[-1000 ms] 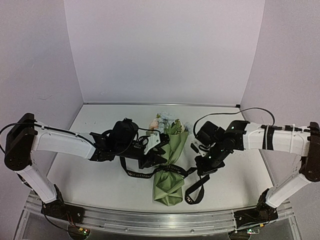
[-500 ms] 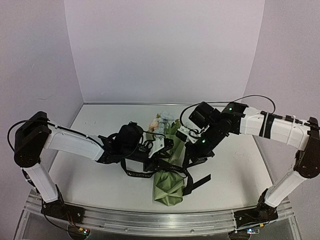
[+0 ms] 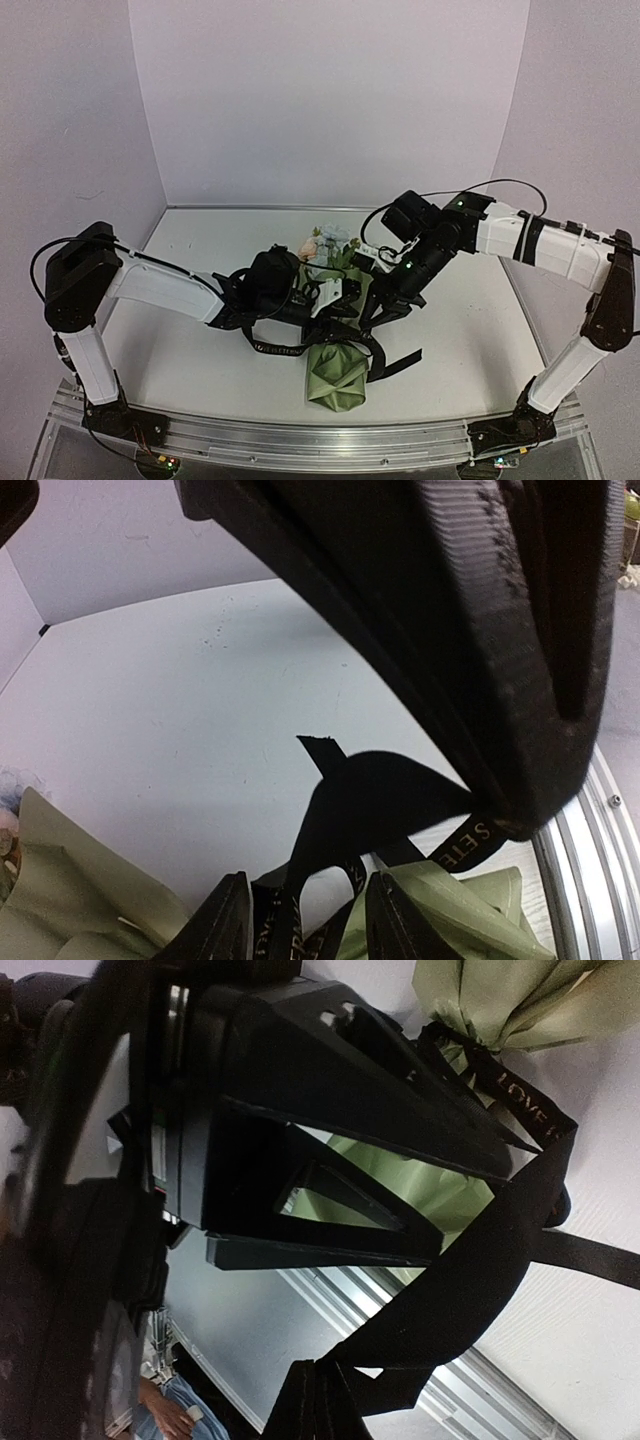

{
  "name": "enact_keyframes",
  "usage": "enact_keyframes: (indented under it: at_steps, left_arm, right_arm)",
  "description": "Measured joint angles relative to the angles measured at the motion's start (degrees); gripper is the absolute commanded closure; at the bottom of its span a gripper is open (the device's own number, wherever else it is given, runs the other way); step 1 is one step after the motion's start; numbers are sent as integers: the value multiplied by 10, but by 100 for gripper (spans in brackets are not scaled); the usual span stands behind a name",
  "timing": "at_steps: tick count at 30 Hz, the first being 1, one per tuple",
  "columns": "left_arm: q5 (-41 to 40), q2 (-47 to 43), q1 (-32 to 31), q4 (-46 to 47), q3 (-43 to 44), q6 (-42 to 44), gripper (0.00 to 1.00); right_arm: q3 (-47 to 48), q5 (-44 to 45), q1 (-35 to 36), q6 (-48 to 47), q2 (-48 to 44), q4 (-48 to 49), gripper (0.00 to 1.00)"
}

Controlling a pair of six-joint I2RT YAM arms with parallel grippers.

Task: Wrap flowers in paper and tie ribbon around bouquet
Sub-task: Pass from the right arm to the left

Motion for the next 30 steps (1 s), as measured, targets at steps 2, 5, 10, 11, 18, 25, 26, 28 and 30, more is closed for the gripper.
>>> enact_keyframes:
  at_steps: [2, 5, 10, 11, 18, 25, 26, 28, 30]
  left_arm:
    - [2, 12, -3, 10, 7, 1, 59]
    - [4, 26, -6, 21, 14, 2, 59]
    - [4, 43, -12, 48, 19, 3, 59]
    - [4, 45, -12, 54, 19, 2, 60]
    - [4, 48, -14, 66, 22, 3, 76]
    - [1, 51, -14, 67, 27, 3, 94]
    - [-1, 51, -14, 68, 27, 3, 95]
    - [-11, 50, -15, 83, 20, 2, 95]
    - [-25, 44, -15, 96, 4, 1, 96]
  right_arm:
    - [2, -16, -4, 1, 1, -4, 100]
    - [5, -36, -11, 4, 2, -15, 100]
    - [18, -62, -19, 6, 2, -44, 100]
    - [21, -66, -20, 6, 3, -50, 100]
    - [40, -90, -24, 5, 13, -83, 100]
    - [46, -102, -26, 5, 28, -106, 100]
    - [46, -101, -26, 3, 28, -107, 99]
    - [46, -96, -26, -2, 28, -109, 98]
    - [42, -85, -26, -9, 28, -108, 96]
